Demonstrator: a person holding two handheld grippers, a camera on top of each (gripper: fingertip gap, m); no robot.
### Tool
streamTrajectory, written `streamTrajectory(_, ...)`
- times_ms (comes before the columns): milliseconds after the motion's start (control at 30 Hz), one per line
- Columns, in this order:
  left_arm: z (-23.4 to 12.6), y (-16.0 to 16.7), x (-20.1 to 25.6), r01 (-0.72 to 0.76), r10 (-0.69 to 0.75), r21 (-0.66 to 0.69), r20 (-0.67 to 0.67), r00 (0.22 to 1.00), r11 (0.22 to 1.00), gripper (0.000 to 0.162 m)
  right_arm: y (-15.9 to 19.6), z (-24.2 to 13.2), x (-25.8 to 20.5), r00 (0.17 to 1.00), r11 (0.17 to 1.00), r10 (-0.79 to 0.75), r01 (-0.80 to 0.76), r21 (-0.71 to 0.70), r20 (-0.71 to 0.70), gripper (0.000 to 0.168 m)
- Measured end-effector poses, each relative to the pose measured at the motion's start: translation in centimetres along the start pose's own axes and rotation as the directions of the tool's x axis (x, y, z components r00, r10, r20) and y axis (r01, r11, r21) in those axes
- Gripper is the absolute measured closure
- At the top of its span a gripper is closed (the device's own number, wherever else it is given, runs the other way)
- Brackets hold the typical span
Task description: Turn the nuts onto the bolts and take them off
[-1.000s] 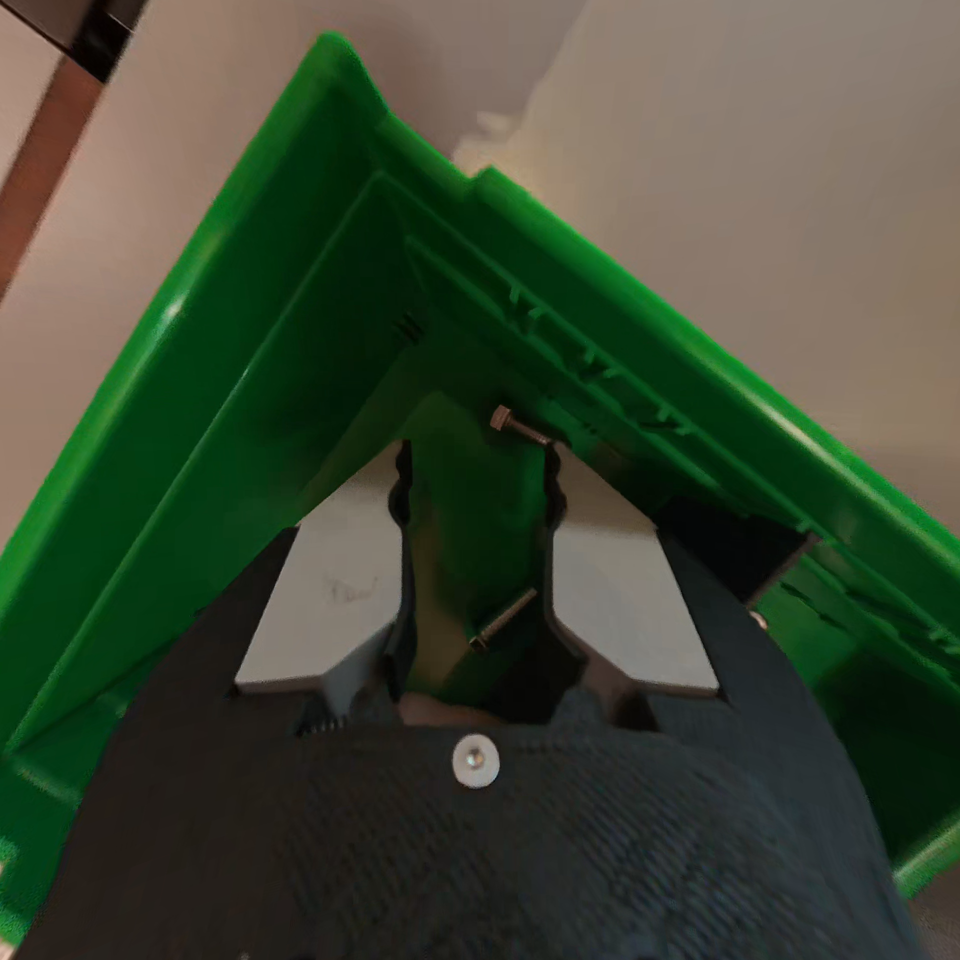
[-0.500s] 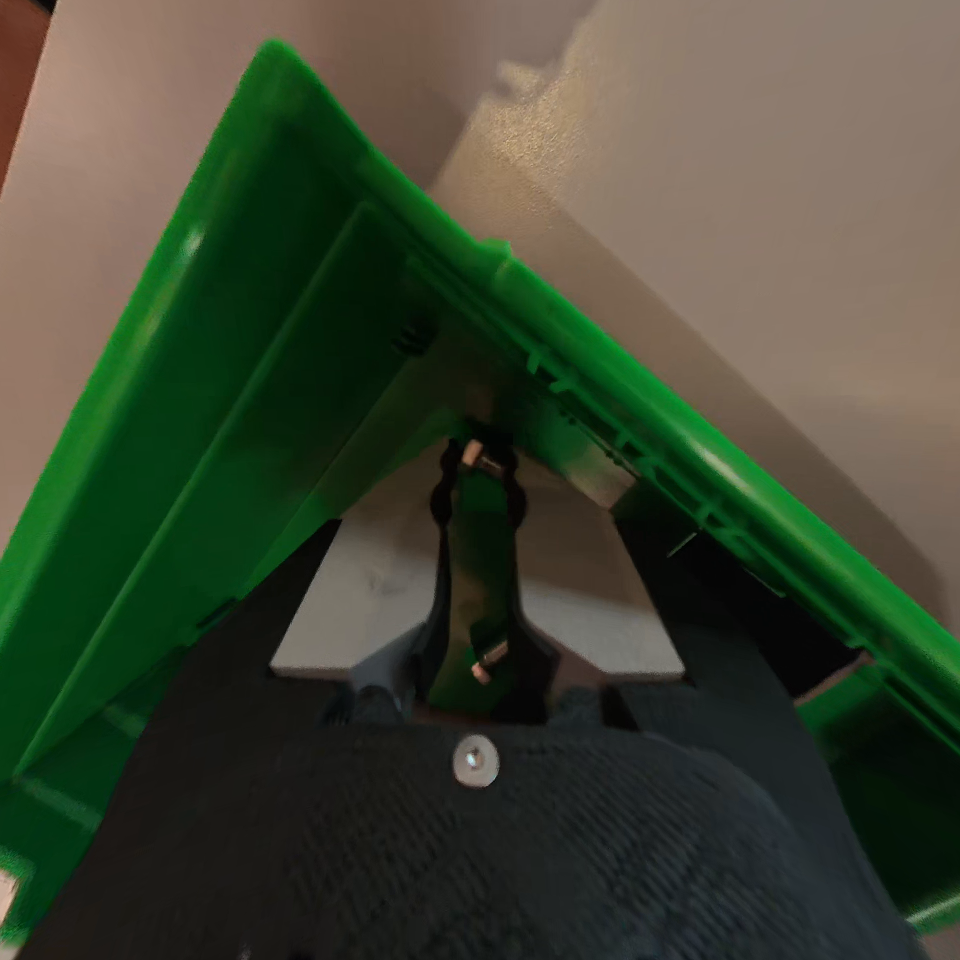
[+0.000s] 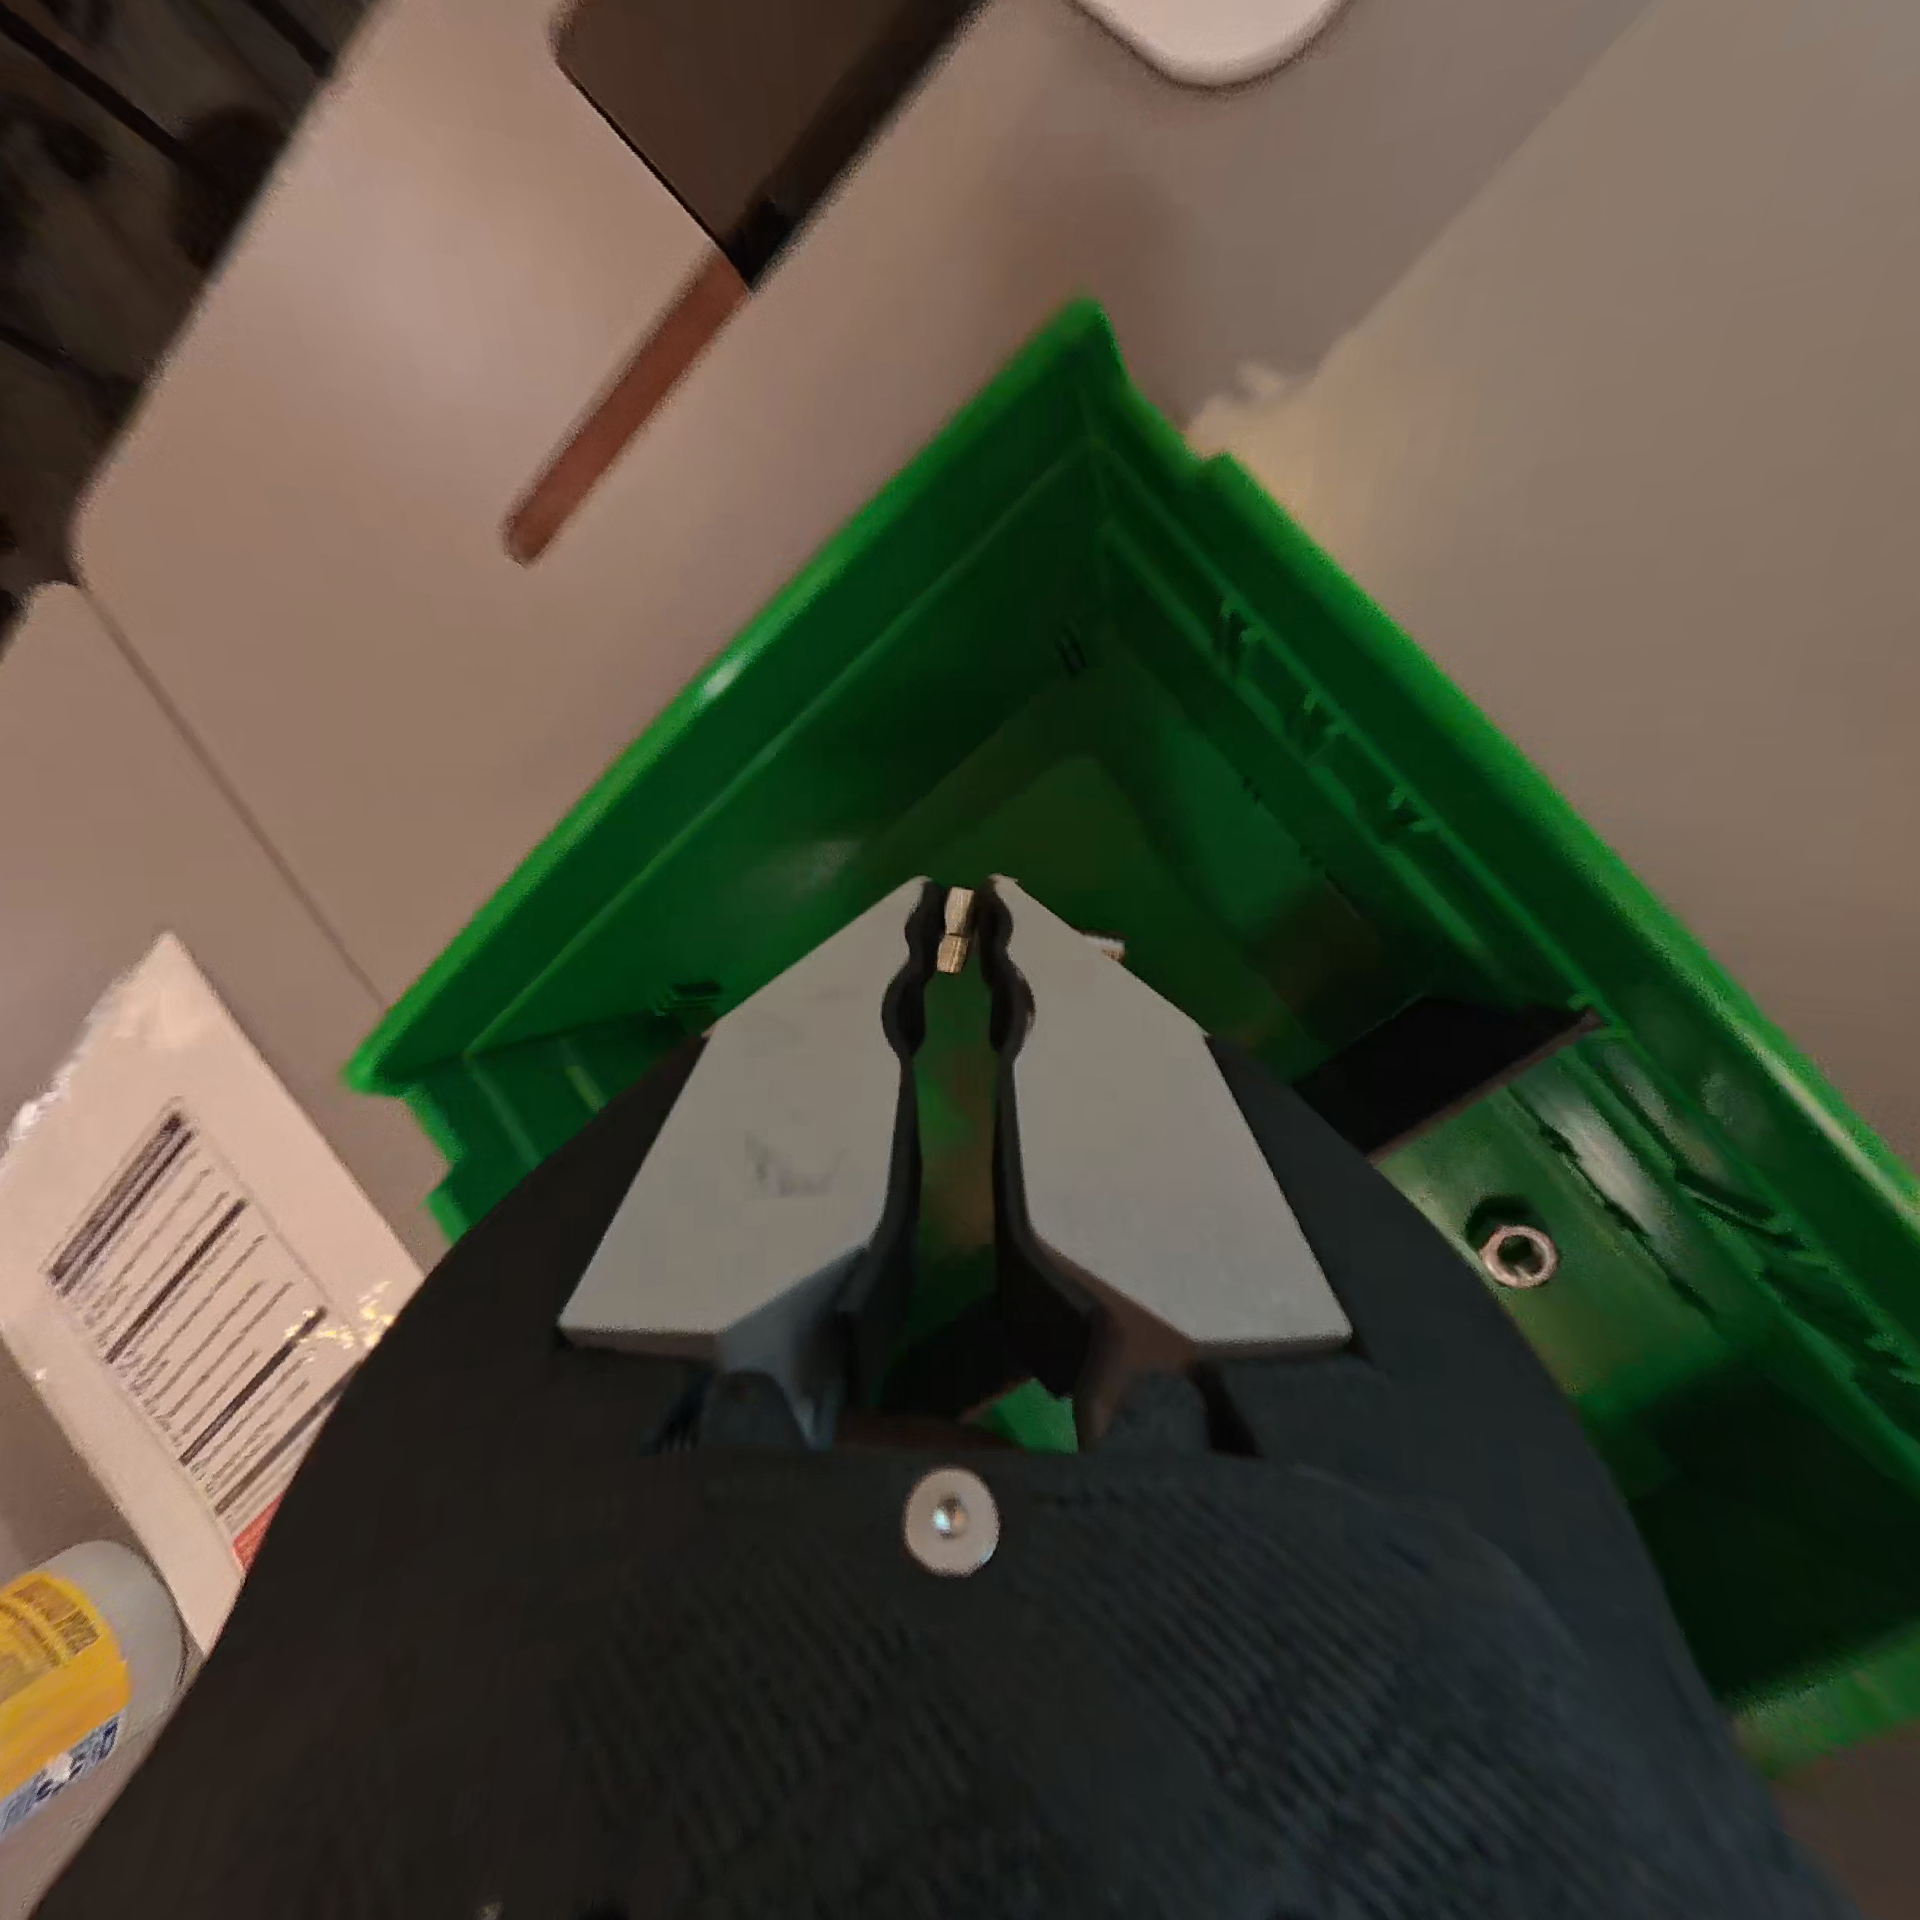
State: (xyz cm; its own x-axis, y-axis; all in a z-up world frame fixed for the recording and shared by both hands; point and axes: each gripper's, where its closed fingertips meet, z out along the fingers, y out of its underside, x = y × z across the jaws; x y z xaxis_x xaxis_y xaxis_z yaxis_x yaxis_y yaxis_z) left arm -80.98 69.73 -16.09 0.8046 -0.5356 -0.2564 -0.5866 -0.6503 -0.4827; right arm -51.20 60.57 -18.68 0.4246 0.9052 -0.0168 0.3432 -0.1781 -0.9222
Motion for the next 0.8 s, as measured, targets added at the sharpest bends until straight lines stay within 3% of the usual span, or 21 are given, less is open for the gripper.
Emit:
streamTrajectory(167, -6.4, -4.6, 1.6, -0.004, -0.009, 0.255, 0.048, 0.999, 0.967, 0.157, -0.7, -0.1, -0.6, 0.997, 0.998, 0.055, -0.057, 0.038, 0.051, 0.126)
streamTrajectory(367, -12.6, -11.9, 13.4, -0.036, 0.084, 0.601, -0.051, 0.995, 0.798, 0.157, -2.9, -0.8, -2.4, 0.989, 0.987, 0.072, -0.089, 0.134, 0.131, 0.125)
streamTrajectory(467, -13.7, -14.3, 19.2, 0.074, 0.065, 0.734, -0.159, 0.985, 0.675, 0.157, -4.5, -1.9, -2.4, 0.996, 0.976, 0.025, -0.042, 0.214, 0.083, 0.124)
streamTrajectory(567, -13.3, -15.4, 23.3, 0.255, 0.029, 0.770, -0.334, 0.942, 0.585, 0.158, -6.5, -4.2, -1.0, 0.998, 0.945, -0.014, 0.036, 0.325, -0.069, 0.127)
streamTrajectory(633, -12.4, -15.7, 25.5, 0.348, 0.036, 0.741, -0.448, 0.894, 0.574, 0.158, -7.3, -5.6, -0.2, 0.982, 0.929, -0.071, 0.130, 0.348, -0.178, 0.128)
streamTrajectory(800, -9.8, -16.2, 27.3, 0.455, 0.013, 0.687, -0.559, 0.829, 0.567, 0.158, -7.7, -6.5, -1.6, 0.958, 0.902, -0.210, 0.267, 0.339, -0.195, 0.131)
